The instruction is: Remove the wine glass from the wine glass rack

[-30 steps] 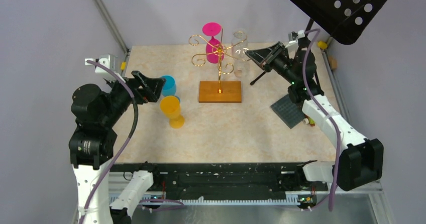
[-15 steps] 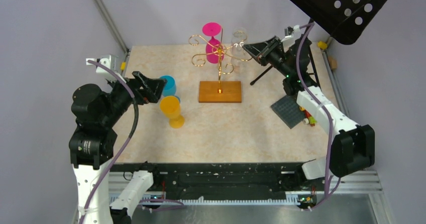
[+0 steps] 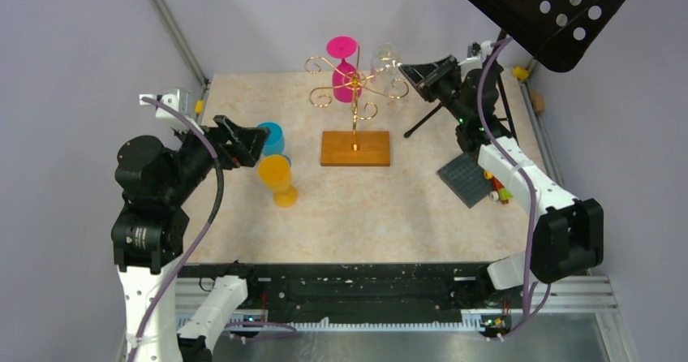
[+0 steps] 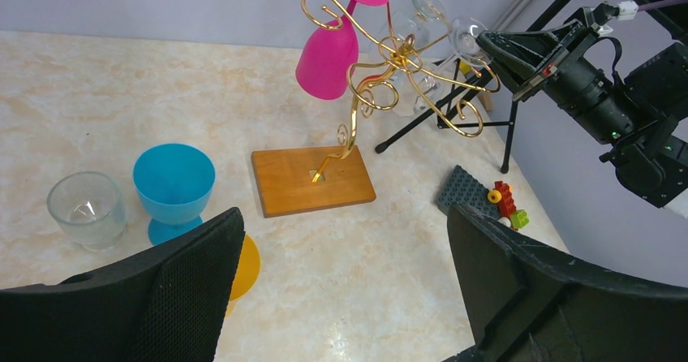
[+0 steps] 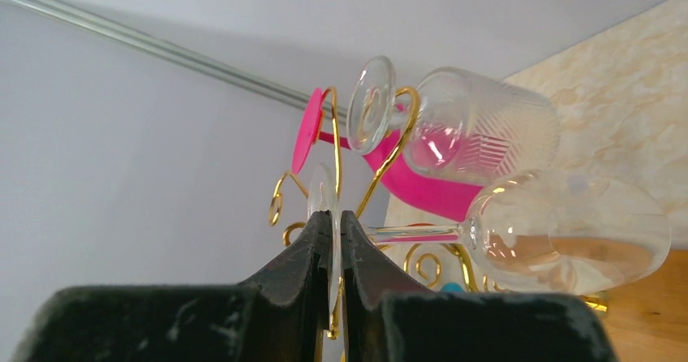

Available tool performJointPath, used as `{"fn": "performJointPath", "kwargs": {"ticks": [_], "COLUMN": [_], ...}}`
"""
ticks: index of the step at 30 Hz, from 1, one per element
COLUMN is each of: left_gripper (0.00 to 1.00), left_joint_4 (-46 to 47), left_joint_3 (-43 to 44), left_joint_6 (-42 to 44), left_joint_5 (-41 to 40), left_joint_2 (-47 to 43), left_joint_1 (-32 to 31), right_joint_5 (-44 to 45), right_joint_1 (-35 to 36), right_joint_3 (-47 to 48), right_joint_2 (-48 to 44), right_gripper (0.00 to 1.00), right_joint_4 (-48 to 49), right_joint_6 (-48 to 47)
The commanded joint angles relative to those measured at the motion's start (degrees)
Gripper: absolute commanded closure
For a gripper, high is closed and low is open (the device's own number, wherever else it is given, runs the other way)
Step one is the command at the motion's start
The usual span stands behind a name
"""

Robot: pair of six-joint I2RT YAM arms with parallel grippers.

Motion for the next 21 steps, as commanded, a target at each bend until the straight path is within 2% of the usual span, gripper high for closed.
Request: {"fn": "performJointPath", "kwargs": {"ticks": [1,12,17,21], "left_gripper": [0.02,0.02,0.02,0.02], "left_joint_4": [2.3,2.6,4.0,9.2], "left_joint_3": [-0.3,-0.2,-0.5,-2.9], "left_joint_6": [-0.6,-0.7,-1.1,-3.3], "left_joint_5": [1.1,2.2,4.6,10.7], "left_joint_2": [-0.1,0.2,0.6,0.3], "left_joint_1": [-0.2,-0.2,-0.2,-0.2], "right_joint_5": [6.5,17.4,17.7,15.7], "right_joint_1": [0.4,0.4,0.4,0.3], "right_joint_3": [3.0,-3.1,-3.7,-3.7], "right_joint_2": [-4.2,-13.9,-19.5,-23.9], "right_gripper": [1.0,1.0,1.0,1.0], "right_joint_4": [3.0,0.4,-4.6,-11.2], "right_joint_6": [-2.5,1.3,2.8,4.6]}}
